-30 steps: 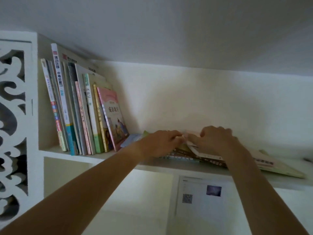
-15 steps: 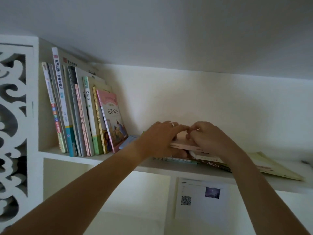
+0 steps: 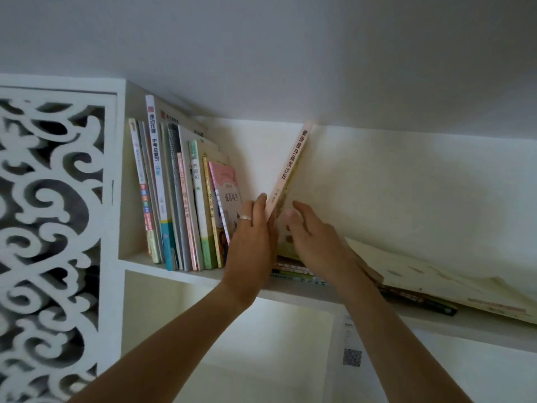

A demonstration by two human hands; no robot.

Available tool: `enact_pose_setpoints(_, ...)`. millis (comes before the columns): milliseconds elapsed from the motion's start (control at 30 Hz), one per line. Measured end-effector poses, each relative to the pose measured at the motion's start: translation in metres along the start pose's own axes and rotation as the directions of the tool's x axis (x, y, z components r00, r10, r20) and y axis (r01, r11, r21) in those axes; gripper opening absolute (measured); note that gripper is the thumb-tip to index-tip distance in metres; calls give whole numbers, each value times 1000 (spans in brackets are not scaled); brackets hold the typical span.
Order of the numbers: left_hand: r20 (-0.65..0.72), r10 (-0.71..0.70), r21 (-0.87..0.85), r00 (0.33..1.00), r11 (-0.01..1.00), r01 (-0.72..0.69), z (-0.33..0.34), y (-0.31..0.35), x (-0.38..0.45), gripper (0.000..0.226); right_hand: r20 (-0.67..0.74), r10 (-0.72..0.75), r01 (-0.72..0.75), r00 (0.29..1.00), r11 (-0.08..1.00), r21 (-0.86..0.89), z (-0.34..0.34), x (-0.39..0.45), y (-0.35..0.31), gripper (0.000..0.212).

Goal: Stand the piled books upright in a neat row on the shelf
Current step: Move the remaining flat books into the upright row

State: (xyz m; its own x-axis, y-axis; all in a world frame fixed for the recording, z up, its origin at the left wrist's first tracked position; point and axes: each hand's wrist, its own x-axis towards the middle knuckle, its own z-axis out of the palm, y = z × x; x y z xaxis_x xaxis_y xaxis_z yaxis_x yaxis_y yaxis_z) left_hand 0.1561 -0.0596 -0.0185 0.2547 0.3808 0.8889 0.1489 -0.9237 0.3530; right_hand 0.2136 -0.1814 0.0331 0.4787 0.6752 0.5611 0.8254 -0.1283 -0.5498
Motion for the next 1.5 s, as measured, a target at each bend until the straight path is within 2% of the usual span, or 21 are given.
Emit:
enact_pose_setpoints(100,-52,35,102,998,994,-29,3,-16,-10,59,126,-121,108,985,988,110,31,8,-24,56)
enact_pose_setpoints(200,-78,74,397,994,917,-37,1,-29,-10,51,225,-169,123,959,971,207,51,18,-41,56)
enact_pose_setpoints(300,-19,25,554,1000,833,-11,-1,-52,-10,68,255,-122,82,959,983,164,69,30,-41,56)
enact_pose_setpoints(367,-42,20,624,999,781,10,1,-57,-11,79,223,-80,60,971,994,93,78,37,-39,60)
enact_pose_setpoints(467,-86,39,660,996,751,28,2,-50,-10,83,214,-33,32,976,999,7,81,41,-38,67)
enact_pose_setpoints(567,-53,32,698,998,716,14,2,-51,-11,93,197,-18,30,980,998,-62,82,38,-38,69)
enact_pose_setpoints(633,-79,22,738,997,673,43,1,-49,-14,101,172,-23,41,985,994,-101,87,33,-36,72)
enact_pose_setpoints(733,-99,14,798,995,598,71,5,-46,-17,93,149,-34,52,988,992,-118,91,27,-35,74)
enact_pose_setpoints(867,-97,49,813,994,581,50,6,-49,-17,85,165,-40,58,986,992,-108,88,16,-32,68)
enact_pose_setpoints(1000,-151,91,714,984,698,45,4,-52,-16,68,221,-30,66,975,985,-158,77,4,-33,58)
enact_pose_setpoints(1067,-158,125,669,979,743,13,3,-46,-12,70,194,-69,114,979,966,-234,59,0,-33,49)
enact_pose_setpoints(1133,-111,199,619,974,780,-89,4,-39,-7,73,70,-103,121,992,938,-324,34,-3,-30,40)
enact_pose_setpoints(1167,-102,245,572,964,807,-144,6,-34,-4,63,-13,-108,96,994,927,-362,20,-3,-28,36)
enact_pose_setpoints(1233,-124,260,367,958,909,-199,10,-19,1,40,-144,-78,9,987,903,-429,-6,0,-19,30)
enact_pose_setpoints(1300,-58,252,81,966,966,-247,12,8,5,38,-243,16,-138,970,859,-494,-34,2,-2,33)
enact_pose_setpoints(1333,29,284,-29,958,958,-284,14,21,6,39,-291,96,-238,952,831,-504,-49,2,8,38)
enact_pose_setpoints(1400,198,440,-148,876,897,-417,24,44,6,45,-341,296,-432,892,779,-454,-73,-3,32,48)
enact_pose_setpoints(1433,245,522,-185,817,852,-489,29,55,4,47,-339,371,-491,865,765,-416,-82,-7,42,51)
enact_pose_setpoints(1500,280,644,-254,712,765,-592,39,74,0,46,-286,410,-496,866,781,-380,-99,-12,58,51)
